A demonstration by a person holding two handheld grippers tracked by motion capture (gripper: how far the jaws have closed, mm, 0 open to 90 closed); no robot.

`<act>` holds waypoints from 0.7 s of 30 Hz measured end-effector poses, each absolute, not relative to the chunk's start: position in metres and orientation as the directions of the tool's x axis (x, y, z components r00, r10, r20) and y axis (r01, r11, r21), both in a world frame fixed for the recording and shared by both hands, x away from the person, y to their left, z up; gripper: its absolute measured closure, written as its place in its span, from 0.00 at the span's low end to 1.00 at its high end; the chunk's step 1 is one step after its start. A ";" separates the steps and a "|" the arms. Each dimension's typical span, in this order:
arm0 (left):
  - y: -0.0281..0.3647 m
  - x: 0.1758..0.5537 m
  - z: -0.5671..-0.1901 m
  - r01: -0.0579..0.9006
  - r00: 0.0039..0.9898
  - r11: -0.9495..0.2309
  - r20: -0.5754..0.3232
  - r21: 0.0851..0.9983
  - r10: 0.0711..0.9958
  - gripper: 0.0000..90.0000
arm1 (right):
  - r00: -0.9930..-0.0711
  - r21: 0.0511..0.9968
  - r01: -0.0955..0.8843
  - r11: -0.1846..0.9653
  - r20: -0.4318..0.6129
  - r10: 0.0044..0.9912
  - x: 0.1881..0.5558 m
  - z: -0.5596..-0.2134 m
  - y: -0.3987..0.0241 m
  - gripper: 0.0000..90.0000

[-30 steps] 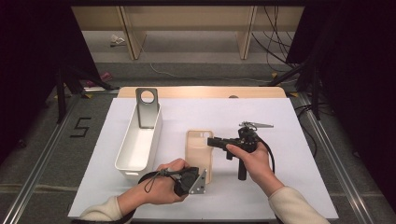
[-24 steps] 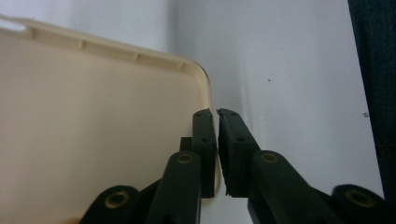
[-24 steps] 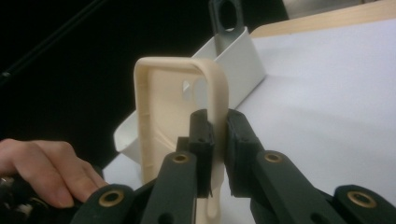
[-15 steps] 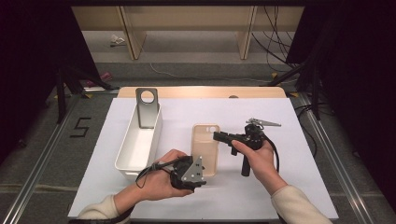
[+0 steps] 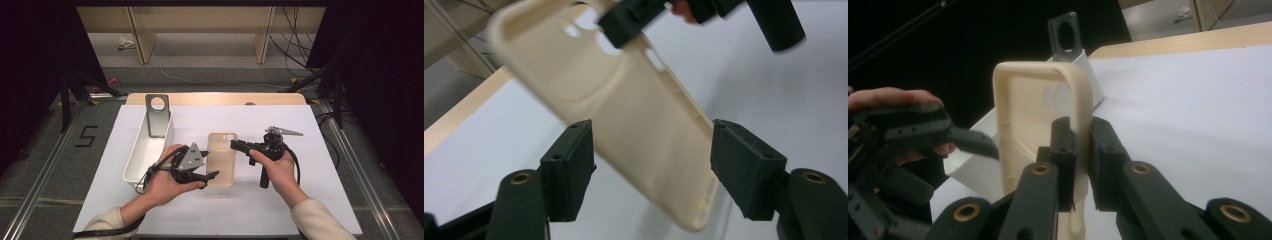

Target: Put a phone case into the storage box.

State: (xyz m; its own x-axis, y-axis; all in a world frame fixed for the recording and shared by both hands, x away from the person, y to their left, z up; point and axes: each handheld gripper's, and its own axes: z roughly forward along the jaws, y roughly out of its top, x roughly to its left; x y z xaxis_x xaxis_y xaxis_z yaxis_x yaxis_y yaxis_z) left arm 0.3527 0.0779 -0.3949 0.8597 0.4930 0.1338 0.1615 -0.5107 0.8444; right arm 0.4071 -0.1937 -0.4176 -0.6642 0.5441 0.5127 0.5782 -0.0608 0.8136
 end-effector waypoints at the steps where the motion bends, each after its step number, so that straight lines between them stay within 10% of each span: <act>1: 0.081 0.354 -0.394 0.181 0.849 -0.479 0.109 0.859 0.517 0.39 | -0.665 0.814 0.578 -0.062 0.513 0.543 0.407 -0.418 -0.194 0.92; 21: 0.089 0.382 -0.380 0.312 0.721 -0.266 -0.045 0.912 0.692 0.57 | -0.679 0.834 0.550 -0.047 0.479 0.556 0.403 -0.414 -0.189 0.92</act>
State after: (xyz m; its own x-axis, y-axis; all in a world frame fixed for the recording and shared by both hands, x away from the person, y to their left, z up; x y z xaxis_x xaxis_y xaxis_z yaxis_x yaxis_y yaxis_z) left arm 0.3824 0.0889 -0.3798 0.7210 0.6915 -0.0449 0.3119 -0.2659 0.9121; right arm 0.4032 -0.1895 -0.4136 -0.6790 0.5563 0.4791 0.5501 -0.0468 0.8338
